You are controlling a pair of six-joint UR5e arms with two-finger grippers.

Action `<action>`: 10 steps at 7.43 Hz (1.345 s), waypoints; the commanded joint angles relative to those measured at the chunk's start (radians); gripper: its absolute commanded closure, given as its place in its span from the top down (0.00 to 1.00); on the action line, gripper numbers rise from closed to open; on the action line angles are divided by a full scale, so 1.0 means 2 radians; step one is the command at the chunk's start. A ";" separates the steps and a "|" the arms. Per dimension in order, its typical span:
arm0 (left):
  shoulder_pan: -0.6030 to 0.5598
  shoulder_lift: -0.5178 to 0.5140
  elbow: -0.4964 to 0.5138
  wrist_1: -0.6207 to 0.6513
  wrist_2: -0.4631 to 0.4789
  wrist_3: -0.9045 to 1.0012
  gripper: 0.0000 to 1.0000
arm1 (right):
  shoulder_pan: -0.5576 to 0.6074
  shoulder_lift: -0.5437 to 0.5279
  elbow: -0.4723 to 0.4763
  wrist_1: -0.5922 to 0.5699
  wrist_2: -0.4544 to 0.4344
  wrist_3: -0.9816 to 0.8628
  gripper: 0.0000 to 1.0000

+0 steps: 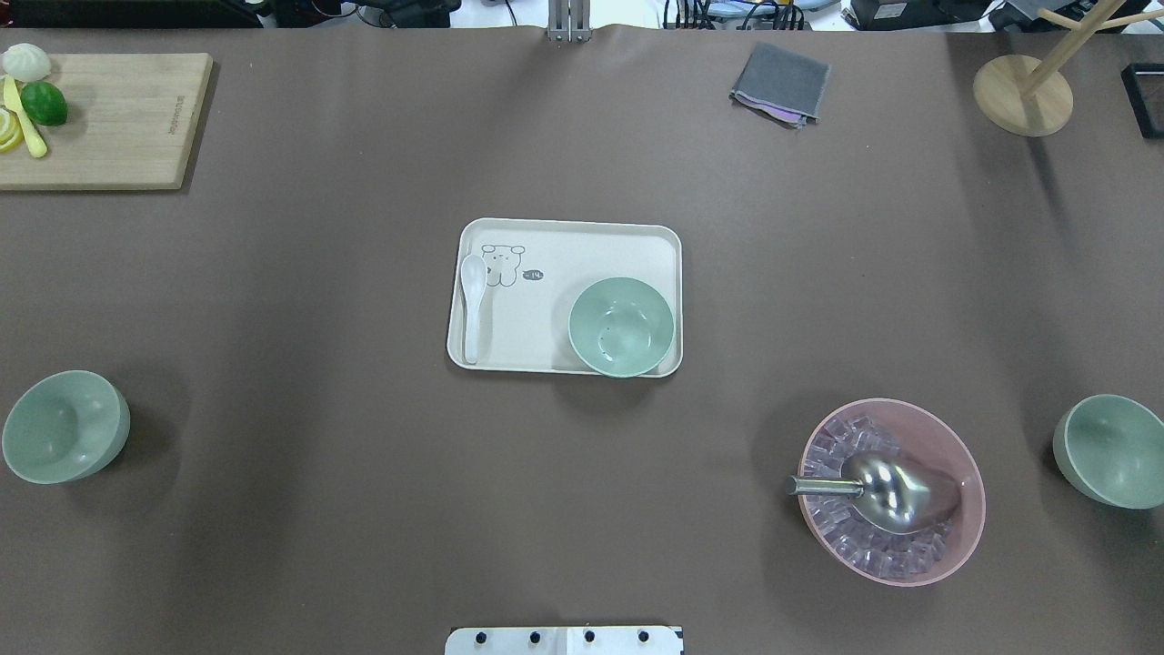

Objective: Stack green bowls together

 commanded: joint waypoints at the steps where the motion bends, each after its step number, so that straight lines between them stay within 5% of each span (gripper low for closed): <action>1: 0.006 -0.015 0.007 -0.017 -0.027 -0.064 0.98 | 0.000 -0.006 -0.007 0.002 -0.004 -0.005 1.00; 3: 0.035 -0.005 0.015 -0.051 -0.077 -0.076 0.98 | 0.000 -0.011 -0.014 0.001 -0.003 0.000 1.00; 5: 0.069 0.020 0.027 -0.052 -0.072 -0.105 0.99 | -0.001 -0.016 -0.016 0.001 0.000 0.001 1.00; 10: 0.213 0.055 0.046 -0.154 0.047 -0.240 0.98 | -0.001 -0.023 -0.015 0.002 0.001 -0.001 1.00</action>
